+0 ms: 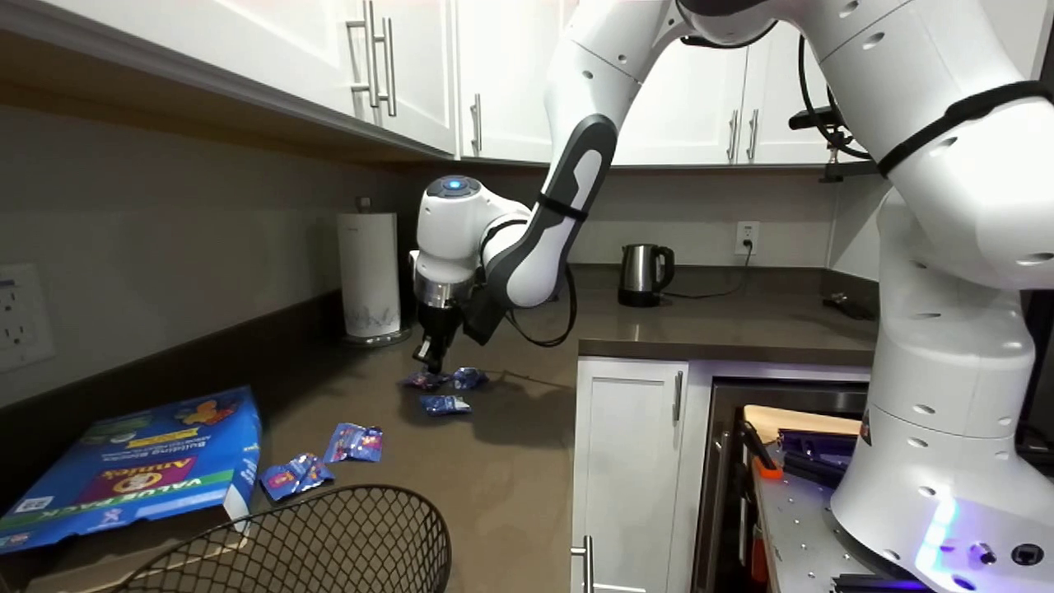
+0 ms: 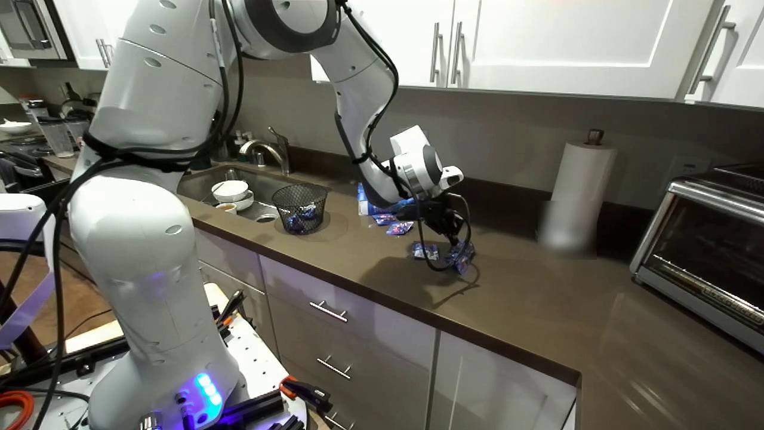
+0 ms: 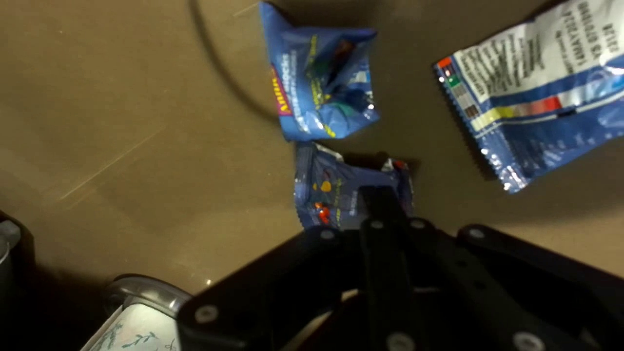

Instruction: Pick up one blue sachet from the counter and place it inside the black basket on the left

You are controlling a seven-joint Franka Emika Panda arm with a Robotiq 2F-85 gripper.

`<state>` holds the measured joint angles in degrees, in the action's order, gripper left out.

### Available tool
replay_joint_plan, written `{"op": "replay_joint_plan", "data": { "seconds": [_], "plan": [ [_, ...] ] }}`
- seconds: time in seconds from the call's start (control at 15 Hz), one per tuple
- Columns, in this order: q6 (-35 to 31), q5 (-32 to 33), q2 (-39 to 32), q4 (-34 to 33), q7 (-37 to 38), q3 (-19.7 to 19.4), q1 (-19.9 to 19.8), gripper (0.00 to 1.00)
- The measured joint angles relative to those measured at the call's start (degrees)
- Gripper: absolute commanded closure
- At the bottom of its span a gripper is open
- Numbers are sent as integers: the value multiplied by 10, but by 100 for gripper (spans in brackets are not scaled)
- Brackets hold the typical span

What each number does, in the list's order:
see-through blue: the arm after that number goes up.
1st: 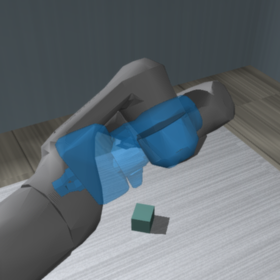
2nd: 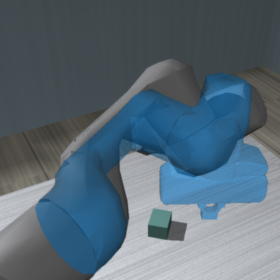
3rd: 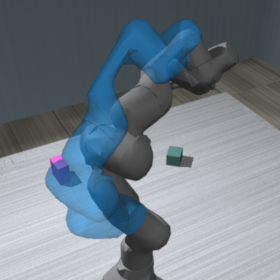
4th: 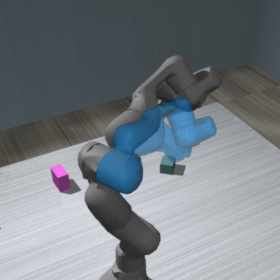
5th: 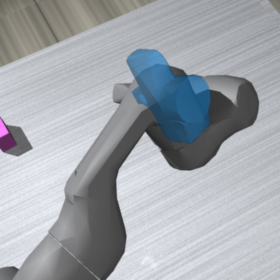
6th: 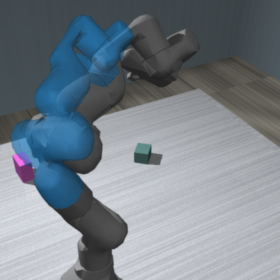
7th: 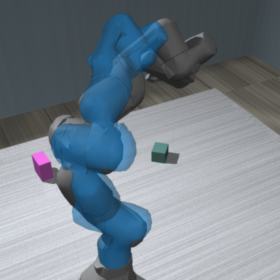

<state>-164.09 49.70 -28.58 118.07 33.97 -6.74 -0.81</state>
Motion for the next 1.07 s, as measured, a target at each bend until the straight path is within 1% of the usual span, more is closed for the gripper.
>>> {"op": "replay_joint_plan", "data": {
  "seconds": [0.07,0.13,0.27,0.4,0.53,0.8,0.93,1.0,1.07],
  "plan": [
    [0,0,11,10,0,1,0,99],
    [0,0,24,22,0,2,1,76],
    [0,6,51,45,1,1,3,68],
    [-2,19,72,59,1,-2,5,56],
    [-10,36,77,58,1,-8,5,43],
    [-22,49,67,40,1,-17,5,16],
    [-22,48,53,23,1,-17,5,5],
    [-22,48,44,15,1,-17,4,1],
    [-22,46,34,7,1,-16,4,0]
  ]
}}
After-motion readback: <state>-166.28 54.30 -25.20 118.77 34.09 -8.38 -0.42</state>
